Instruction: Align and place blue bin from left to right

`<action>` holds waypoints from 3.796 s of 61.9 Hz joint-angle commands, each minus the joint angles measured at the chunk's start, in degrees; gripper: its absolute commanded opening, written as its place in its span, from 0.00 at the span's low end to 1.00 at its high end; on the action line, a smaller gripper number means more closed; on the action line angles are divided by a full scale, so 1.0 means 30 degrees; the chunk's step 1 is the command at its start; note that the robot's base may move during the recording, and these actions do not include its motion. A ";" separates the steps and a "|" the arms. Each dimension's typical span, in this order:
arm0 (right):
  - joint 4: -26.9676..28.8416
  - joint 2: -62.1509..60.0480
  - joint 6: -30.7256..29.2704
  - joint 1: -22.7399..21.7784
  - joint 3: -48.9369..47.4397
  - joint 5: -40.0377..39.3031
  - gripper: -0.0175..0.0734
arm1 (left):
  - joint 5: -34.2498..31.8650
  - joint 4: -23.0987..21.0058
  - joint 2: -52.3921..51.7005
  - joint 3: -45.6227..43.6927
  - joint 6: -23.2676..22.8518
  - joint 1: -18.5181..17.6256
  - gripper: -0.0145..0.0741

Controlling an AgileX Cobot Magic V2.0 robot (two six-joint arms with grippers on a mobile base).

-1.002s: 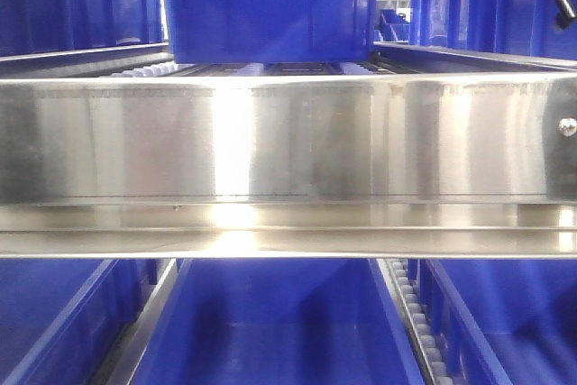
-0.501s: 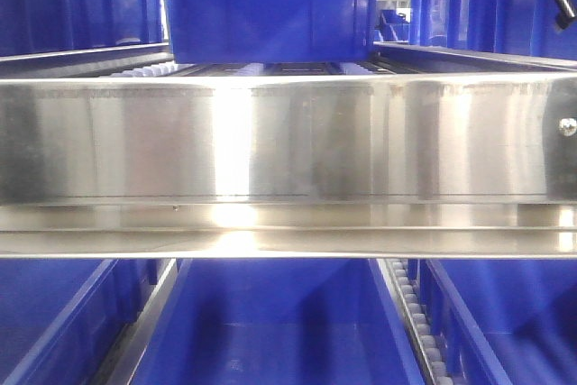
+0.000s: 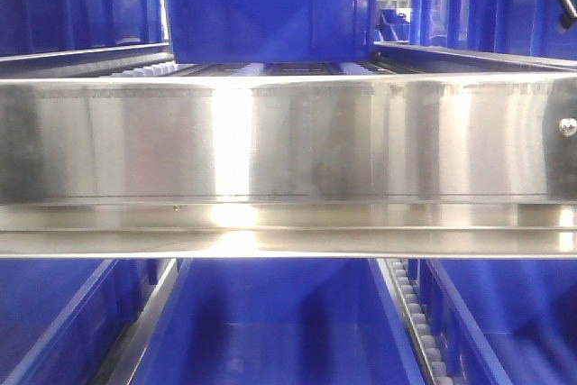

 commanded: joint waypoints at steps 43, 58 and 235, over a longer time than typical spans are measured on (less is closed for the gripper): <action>0.2238 -0.0354 -0.0788 0.0313 -0.0290 -0.1755 0.13 | -0.2602 -0.1389 -0.0488 -0.0347 0.0008 -0.0193 0.19; 0.2238 -0.0354 -0.0788 0.0313 -0.0290 -0.1755 0.13 | -0.2602 -0.1389 -0.0488 -0.0347 0.0008 -0.0193 0.19; 0.2238 -0.0354 -0.0788 0.0313 -0.0290 -0.1834 0.13 | -0.2711 -0.1394 -0.0340 -0.0347 0.0008 -0.0193 0.19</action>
